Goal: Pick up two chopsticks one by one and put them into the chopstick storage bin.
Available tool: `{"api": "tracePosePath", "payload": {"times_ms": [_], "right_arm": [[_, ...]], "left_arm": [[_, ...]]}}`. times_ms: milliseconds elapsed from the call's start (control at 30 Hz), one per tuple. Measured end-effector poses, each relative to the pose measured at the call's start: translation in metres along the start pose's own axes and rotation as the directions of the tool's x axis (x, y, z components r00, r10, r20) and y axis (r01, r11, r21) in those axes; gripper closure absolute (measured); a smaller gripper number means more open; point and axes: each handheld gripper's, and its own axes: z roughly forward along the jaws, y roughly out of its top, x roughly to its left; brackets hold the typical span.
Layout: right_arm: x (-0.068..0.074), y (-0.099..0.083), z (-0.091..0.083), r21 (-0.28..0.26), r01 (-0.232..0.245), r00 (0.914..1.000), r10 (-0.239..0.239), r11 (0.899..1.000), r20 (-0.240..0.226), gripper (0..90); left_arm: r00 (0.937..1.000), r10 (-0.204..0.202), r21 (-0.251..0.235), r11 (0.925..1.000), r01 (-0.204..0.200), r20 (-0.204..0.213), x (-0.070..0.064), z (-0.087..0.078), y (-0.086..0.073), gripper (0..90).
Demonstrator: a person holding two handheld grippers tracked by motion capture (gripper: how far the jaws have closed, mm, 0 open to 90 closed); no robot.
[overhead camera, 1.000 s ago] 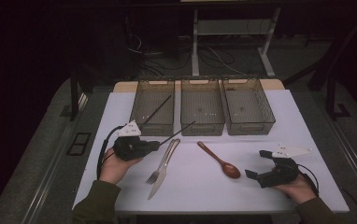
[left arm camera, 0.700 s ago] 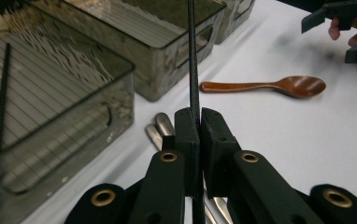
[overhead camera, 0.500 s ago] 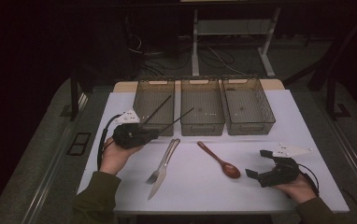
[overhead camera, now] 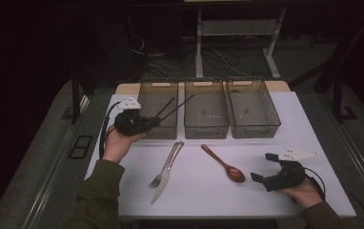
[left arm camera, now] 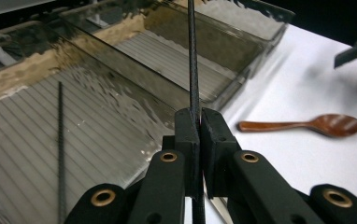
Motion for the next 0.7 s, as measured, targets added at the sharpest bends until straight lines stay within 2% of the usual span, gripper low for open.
{"api": "tracePosePath", "payload": {"times_ms": [433,700], "right_arm": [[0.0,0.0,0.0,-0.002,-0.001,1.0,0.001,1.0,0.0,0.2],[-0.001,0.0,0.0,-0.003,-0.003,1.0,0.003,1.0,0.0,0.2]], "left_arm": [[0.998,-0.019,-0.002,0.9998,0.019,-0.061,0.024,0.005,0.022,84.9],[0.9908,-0.039,0.032,0.9985,0.044,-0.129,0.04,0.019,0.028,84.9]]}}
